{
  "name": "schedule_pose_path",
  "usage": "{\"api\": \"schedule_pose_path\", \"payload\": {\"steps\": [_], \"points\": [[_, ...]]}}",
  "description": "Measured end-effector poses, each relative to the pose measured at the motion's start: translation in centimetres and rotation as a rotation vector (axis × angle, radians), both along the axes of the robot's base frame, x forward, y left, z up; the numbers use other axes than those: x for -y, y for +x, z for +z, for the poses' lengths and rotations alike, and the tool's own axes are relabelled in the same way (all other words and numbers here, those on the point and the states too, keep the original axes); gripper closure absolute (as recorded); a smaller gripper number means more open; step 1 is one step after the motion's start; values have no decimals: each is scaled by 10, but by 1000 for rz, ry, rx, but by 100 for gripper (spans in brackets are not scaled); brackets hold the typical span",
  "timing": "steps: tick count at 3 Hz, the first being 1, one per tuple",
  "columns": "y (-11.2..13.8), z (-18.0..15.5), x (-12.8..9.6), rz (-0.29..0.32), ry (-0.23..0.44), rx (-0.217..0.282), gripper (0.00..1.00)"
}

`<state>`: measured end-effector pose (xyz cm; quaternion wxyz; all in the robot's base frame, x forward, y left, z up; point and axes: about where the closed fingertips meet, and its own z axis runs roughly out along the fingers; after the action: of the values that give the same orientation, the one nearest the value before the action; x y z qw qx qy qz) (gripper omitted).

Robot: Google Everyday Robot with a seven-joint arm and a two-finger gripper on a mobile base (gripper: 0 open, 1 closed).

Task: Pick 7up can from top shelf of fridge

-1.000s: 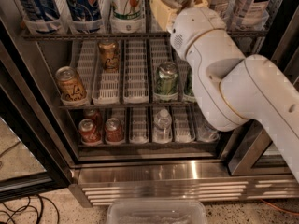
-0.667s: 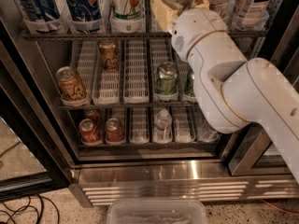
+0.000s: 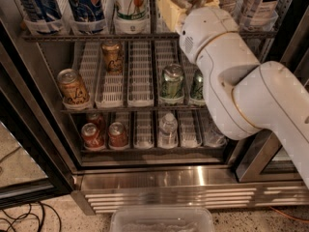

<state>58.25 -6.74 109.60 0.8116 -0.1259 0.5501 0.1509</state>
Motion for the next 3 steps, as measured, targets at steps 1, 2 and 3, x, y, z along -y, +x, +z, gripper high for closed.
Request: {"api": "schedule_pose_path", "payload": {"steps": [1,2,3], "points": [[-44,58,17,-16,-1,127,100],[-105,145,40,-46,-16,297,100],[-157,178,32,5,-65,338,100]]}}
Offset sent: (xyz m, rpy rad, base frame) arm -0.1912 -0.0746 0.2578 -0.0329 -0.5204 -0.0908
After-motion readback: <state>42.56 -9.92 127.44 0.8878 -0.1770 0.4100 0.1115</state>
